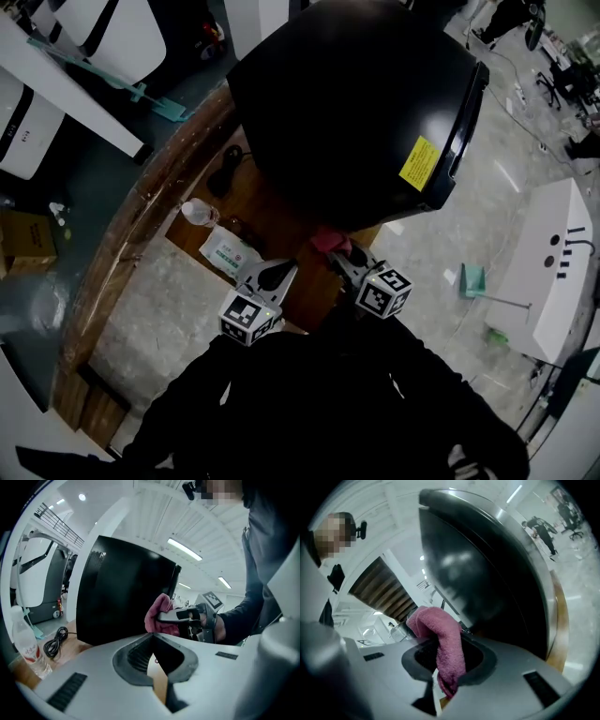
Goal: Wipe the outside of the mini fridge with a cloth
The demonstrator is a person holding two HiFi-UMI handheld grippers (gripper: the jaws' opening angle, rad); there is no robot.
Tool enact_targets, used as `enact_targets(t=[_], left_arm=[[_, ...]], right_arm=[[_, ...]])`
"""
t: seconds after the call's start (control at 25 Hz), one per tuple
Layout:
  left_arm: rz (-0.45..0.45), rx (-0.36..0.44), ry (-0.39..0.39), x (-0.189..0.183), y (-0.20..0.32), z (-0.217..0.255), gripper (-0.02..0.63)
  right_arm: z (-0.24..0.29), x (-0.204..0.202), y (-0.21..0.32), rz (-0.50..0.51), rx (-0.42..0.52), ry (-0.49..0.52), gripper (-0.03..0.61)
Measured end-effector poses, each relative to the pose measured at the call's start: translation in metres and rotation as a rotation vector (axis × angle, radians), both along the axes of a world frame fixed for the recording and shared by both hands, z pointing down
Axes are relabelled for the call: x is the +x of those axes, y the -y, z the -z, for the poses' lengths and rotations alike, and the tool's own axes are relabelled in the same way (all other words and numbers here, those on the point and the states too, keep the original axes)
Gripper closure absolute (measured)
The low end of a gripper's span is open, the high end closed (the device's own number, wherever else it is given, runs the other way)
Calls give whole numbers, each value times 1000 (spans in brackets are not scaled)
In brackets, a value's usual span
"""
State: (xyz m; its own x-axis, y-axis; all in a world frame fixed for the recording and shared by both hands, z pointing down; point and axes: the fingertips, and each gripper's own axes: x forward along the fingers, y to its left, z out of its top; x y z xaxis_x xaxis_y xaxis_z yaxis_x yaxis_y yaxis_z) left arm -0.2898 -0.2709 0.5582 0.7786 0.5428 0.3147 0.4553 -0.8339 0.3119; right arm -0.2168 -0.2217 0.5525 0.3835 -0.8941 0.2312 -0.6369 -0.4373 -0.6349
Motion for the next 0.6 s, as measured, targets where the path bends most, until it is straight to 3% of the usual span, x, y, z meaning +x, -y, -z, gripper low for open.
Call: enact_targets(t=[0.24,0.4,0.6], left_arm=[[-10,9,-146,-15,-2,87,607],[-27,29,-239,-17,-8,133,607],[-58,1,-282,-11,-16,166,607]], right_arm=[[111,-36,-3,83,-34,-393,506],[148,-40,-14,78,-49,-455,506],[183,-43,-25,46,-52,-522,506]])
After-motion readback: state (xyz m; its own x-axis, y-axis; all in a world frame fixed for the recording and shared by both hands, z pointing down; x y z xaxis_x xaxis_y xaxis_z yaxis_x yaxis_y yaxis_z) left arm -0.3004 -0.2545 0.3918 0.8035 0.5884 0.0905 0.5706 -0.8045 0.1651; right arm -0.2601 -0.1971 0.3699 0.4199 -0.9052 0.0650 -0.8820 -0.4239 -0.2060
